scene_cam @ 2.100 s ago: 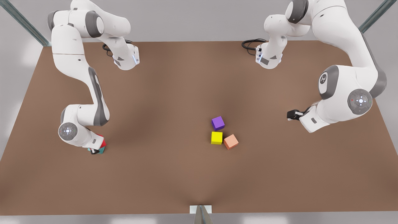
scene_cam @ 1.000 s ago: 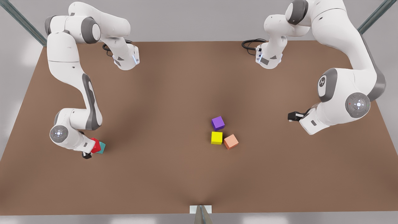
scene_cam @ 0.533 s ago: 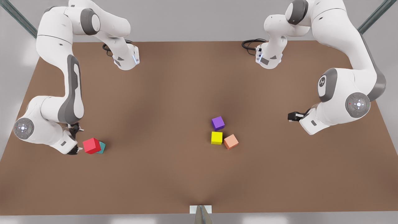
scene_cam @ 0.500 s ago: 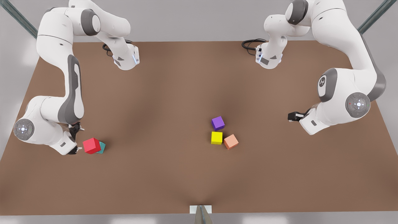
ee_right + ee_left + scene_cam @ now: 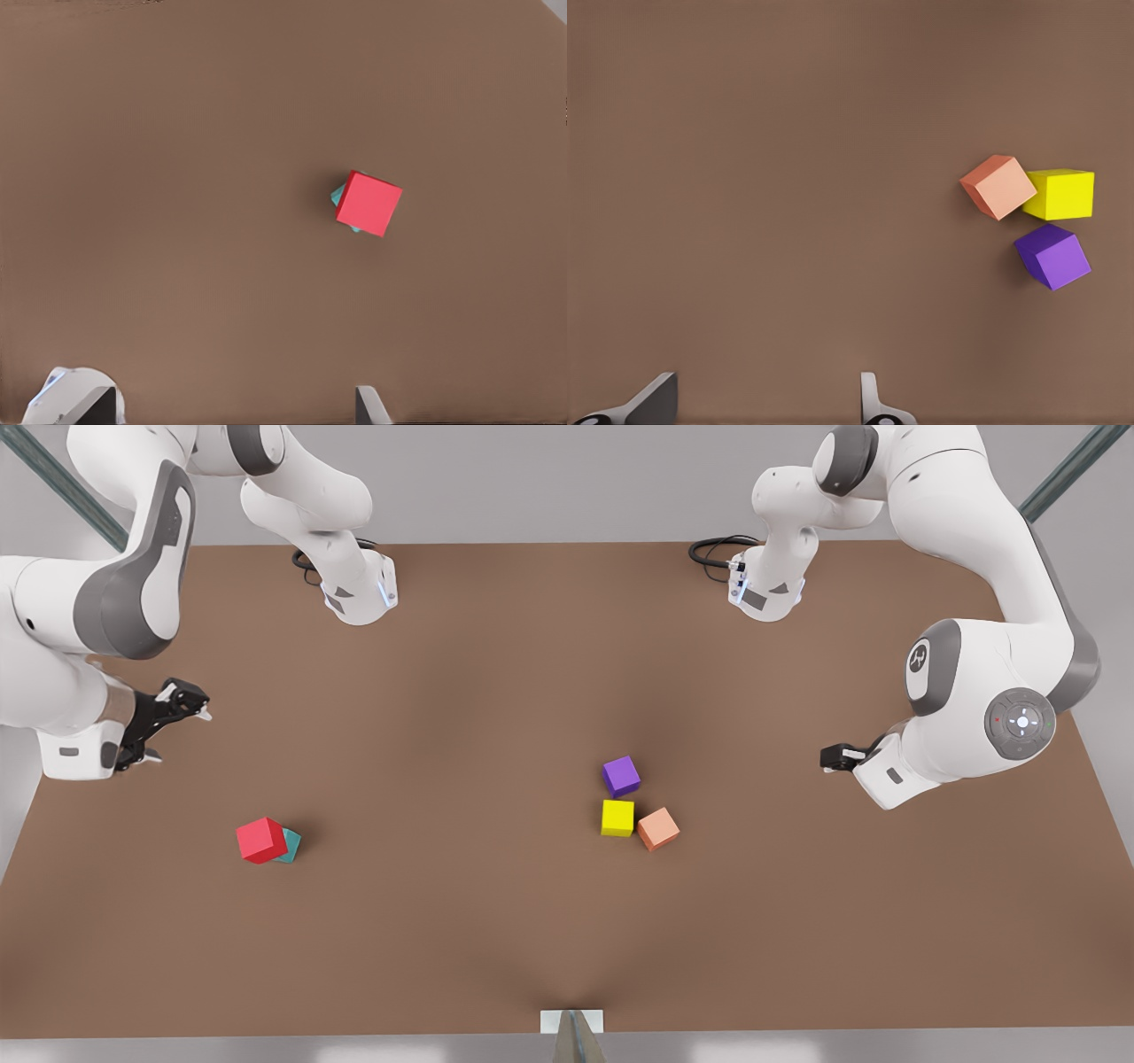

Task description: Pick up red wooden cube and pass to hand red wooden cube and place in blue wooden cube

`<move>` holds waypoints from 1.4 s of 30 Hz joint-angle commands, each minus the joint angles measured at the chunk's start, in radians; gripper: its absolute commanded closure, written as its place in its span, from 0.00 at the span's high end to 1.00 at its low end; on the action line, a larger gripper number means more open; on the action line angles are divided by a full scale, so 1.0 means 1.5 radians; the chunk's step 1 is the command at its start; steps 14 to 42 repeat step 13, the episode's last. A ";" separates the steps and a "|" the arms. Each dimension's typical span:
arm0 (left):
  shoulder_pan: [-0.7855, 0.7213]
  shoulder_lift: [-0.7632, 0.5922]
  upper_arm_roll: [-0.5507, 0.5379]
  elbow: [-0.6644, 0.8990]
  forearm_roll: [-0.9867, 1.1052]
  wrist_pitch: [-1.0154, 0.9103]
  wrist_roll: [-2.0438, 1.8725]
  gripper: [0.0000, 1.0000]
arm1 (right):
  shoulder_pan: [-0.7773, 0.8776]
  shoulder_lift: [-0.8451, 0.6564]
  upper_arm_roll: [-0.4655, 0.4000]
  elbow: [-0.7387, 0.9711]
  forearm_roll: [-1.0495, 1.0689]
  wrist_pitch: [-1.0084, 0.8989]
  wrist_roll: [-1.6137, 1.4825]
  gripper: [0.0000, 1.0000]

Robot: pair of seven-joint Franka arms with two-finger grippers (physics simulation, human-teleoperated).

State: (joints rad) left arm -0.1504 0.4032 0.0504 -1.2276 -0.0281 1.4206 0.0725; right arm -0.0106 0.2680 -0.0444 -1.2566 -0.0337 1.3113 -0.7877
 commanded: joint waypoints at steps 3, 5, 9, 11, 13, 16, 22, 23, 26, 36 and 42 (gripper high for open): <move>0.000 -0.001 0.000 0.000 0.000 0.000 0.000 1.00 | 0.000 -0.001 0.000 0.000 0.001 -0.012 0.415 1.00; 0.000 -0.001 -0.001 0.000 0.000 0.000 -0.001 1.00 | 0.001 -0.002 0.000 -0.001 0.000 -0.011 0.415 1.00; 0.000 -0.001 -0.001 0.000 0.000 0.000 -0.001 1.00 | 0.008 -0.002 0.000 -0.036 -0.001 0.055 0.416 1.00; 0.000 -0.001 -0.001 0.000 0.000 0.000 -0.001 1.00 | 0.008 -0.003 0.000 -0.041 0.000 0.058 0.416 1.00; 0.000 -0.001 -0.001 0.000 0.000 0.000 -0.001 1.00 | 0.008 -0.003 0.000 -0.041 0.001 0.058 0.416 1.00; 0.000 -0.001 -0.001 0.000 0.000 0.000 -0.001 1.00 | 0.008 -0.003 0.000 -0.041 0.001 0.058 0.416 1.00; 0.000 -0.001 -0.001 0.000 0.000 0.000 -0.001 1.00 | 0.008 -0.003 0.000 -0.041 0.001 0.058 0.416 1.00; 0.000 -0.001 -0.001 0.000 0.000 0.000 -0.001 1.00 | 0.008 -0.003 0.000 -0.041 0.001 0.058 0.416 1.00; 0.000 -0.001 -0.001 0.000 0.000 0.000 -0.001 1.00 | 0.008 -0.003 0.000 -0.041 0.001 0.058 0.416 1.00; 0.000 -0.001 -0.001 0.000 0.000 0.000 -0.001 1.00 | 0.008 -0.003 0.000 -0.041 0.001 0.058 0.416 1.00; 0.000 -0.001 -0.001 0.000 0.000 0.000 -0.001 1.00 | 0.008 -0.003 0.000 -0.041 0.001 0.058 0.416 1.00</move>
